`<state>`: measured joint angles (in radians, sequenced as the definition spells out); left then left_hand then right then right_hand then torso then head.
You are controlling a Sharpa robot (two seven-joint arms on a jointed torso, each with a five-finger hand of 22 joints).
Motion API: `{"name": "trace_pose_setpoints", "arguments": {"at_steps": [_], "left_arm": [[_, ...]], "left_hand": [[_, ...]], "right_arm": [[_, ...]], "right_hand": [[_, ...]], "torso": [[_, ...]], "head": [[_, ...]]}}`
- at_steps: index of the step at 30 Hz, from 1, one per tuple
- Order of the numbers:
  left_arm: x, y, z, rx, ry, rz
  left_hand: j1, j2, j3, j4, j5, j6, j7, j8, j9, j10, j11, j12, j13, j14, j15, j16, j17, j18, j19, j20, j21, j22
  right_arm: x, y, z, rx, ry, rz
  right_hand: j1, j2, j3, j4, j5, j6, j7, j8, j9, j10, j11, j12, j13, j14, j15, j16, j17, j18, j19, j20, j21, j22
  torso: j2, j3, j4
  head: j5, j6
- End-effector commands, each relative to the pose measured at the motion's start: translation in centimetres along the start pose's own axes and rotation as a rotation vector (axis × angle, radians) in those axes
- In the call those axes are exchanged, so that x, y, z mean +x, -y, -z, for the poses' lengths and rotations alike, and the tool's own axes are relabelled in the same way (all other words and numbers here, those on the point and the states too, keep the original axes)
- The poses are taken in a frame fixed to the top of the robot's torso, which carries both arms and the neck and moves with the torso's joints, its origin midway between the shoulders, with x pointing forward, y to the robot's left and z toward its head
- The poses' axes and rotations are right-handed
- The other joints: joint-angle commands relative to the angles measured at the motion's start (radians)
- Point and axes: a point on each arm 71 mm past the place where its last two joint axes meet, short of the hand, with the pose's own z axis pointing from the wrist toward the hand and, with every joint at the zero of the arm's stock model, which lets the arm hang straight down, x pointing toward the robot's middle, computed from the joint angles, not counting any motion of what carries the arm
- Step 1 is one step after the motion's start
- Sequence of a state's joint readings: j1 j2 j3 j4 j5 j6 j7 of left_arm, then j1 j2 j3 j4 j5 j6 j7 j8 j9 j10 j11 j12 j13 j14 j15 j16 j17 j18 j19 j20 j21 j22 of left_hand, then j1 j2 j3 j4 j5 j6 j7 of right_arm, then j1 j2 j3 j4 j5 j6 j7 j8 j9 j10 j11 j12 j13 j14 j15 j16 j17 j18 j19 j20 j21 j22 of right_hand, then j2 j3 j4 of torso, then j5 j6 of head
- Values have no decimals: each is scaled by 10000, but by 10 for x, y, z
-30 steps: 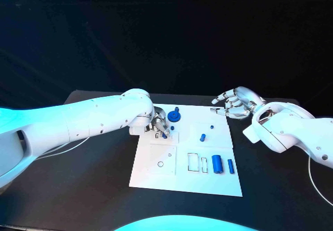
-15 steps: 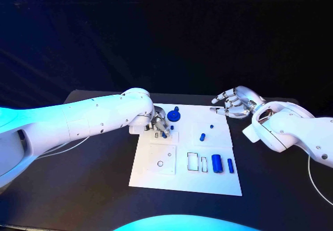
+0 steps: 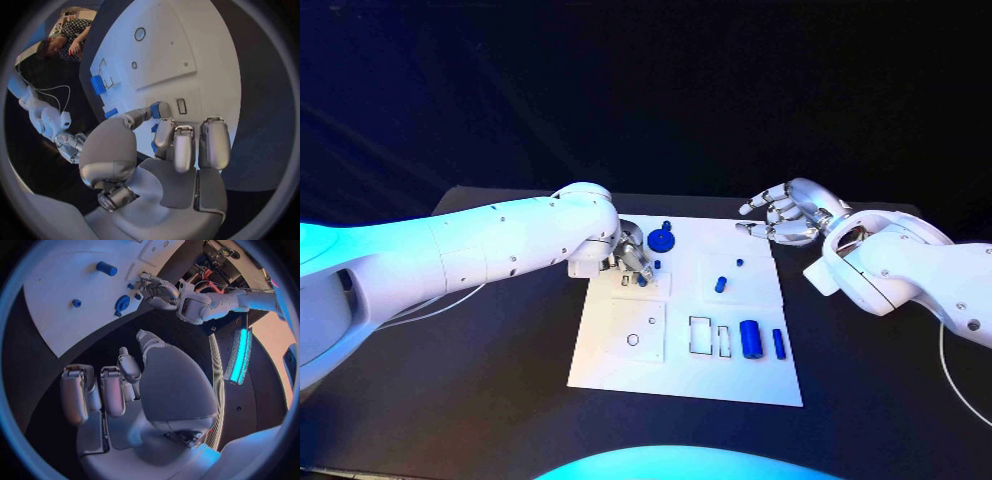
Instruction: Assemble the parts on the task board
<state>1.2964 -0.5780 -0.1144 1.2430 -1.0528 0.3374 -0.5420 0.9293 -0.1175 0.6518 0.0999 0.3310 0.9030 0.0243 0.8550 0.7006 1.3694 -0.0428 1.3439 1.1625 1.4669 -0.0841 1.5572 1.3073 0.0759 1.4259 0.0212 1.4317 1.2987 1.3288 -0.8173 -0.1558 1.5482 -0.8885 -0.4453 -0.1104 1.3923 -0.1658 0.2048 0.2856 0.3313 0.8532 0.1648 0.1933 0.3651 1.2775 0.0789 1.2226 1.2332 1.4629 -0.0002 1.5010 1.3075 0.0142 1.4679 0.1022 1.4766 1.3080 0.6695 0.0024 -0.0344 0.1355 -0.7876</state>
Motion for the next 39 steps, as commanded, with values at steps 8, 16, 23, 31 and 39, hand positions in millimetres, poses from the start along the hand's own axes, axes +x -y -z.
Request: {"name": "trace_pose_setpoints", "arguments": {"at_steps": [8,16,23,31,39], "left_arm": [[11,-3,-5,-131,-478,-242],[10,-5,-5,-157,-442,-266],[11,-6,-3,-111,-369,-228],[9,-8,0,-34,-177,-73],[0,-10,9,224,306,481]], "left_hand": [[-46,-86,-122,64,-40,-55,-5,-37,-23,43,12,69,19,997,-92,58,2487,-181,80,-22,47,19],[-240,-295,-1060,677,-124,6,2,-21,-143,50,16,56,62,999,-88,61,2492,-185,91,-22,44,41],[-99,-433,-2362,1800,-2663,15,-15,30,-288,34,6,6,72,992,-96,50,2469,-179,84,-27,15,33],[-138,-414,-2558,1921,-2760,18,-14,49,-306,32,8,-4,71,992,-97,51,2471,-180,88,-28,15,40],[-5,-406,-2661,1887,-2740,-101,13,22,-323,-165,25,-207,-258,940,-94,-42,2291,-171,68,-27,-8,1]], "right_arm": [[1,-1,0,-156,-73,142],[1,-1,0,-151,-65,154],[0,-1,0,-175,-49,217],[0,-1,-1,-173,-35,239],[-1,1,-2,-137,16,261]], "right_hand": [[-82,-33,27,-1,38,70,-18,53,-9,-25,-26,-54,-8,793,-5,-61,1527,90,615,0,-49,2123],[-72,-53,61,-13,40,70,-19,58,-13,-23,-28,-53,-10,791,-7,-67,1521,90,616,-2,-47,2124],[-72,-53,61,-13,40,70,-19,58,-13,-23,-28,-53,-10,791,-7,-67,1521,90,616,-2,-47,2124],[-72,-53,61,-13,40,70,-19,58,-13,-23,-28,-53,-10,791,-7,-67,1521,90,616,-2,-47,2124],[-72,-53,61,-13,40,70,-19,58,-13,-23,-28,-53,-10,791,-7,-67,1521,90,616,-2,-47,2124]], "torso": [[-2,-8,-2],[-1,-12,1],[-1,-15,-2],[0,-11,0],[-10,-10,7]], "head": [[-3,3],[2,14],[2,30],[-1,38],[-33,115]]}}
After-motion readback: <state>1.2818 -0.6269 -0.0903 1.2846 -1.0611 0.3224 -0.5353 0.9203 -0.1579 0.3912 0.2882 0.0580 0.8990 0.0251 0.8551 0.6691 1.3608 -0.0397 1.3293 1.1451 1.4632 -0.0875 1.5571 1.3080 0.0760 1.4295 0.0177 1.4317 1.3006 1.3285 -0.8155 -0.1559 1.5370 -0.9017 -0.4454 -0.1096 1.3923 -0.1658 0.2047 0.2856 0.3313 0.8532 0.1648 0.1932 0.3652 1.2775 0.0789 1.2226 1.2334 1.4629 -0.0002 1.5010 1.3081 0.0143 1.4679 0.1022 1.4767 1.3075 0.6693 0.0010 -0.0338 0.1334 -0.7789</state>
